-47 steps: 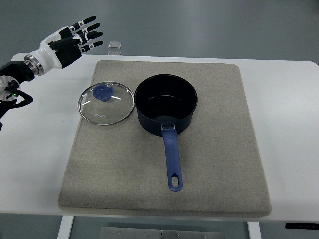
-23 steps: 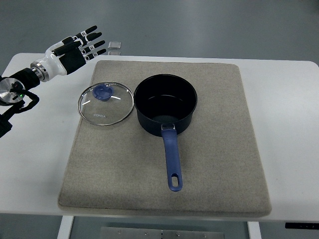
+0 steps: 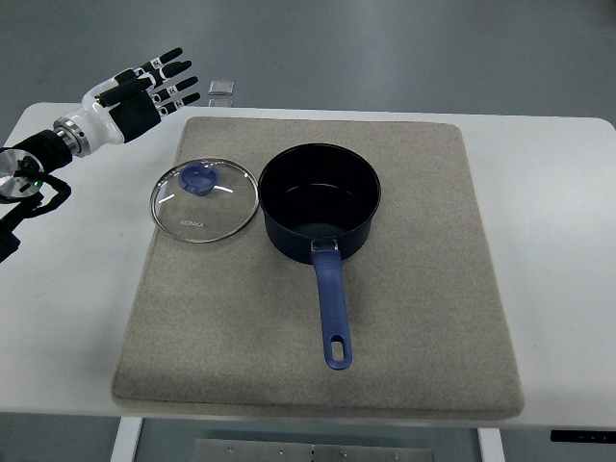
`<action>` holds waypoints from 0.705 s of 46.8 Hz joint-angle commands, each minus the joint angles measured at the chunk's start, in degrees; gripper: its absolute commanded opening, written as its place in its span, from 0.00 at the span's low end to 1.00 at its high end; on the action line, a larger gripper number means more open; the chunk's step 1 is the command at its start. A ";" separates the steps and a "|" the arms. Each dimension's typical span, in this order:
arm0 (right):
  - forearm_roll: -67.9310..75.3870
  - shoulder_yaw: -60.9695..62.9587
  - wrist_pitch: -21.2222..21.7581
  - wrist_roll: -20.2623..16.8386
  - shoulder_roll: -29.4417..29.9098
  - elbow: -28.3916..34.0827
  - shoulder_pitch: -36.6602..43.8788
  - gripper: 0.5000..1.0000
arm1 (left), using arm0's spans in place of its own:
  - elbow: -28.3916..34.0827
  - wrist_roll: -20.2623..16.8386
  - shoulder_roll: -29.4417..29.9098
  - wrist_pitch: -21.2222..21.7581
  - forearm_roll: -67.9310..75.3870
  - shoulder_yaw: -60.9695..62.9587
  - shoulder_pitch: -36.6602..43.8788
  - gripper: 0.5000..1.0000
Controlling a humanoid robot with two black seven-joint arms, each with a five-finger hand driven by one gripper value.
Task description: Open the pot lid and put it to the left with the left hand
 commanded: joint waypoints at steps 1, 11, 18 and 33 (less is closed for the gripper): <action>0.00 -0.03 0.00 0.00 0.00 0.00 0.00 0.83 | -0.03 0.06 0.03 -0.03 0.15 0.02 -0.07 0.98; 0.00 -0.03 0.00 0.00 0.00 0.00 0.00 0.83 | -0.04 -0.03 -0.15 -0.03 0.15 0.11 0.02 0.98; 0.00 -0.03 0.00 0.00 0.00 0.00 0.00 0.83 | -0.12 -0.03 -0.24 -0.03 0.15 0.02 0.02 0.98; 0.18 0.33 0.09 0.00 0.00 0.09 0.00 0.83 | -0.12 -0.03 -0.15 -0.03 0.15 0.11 0.20 0.98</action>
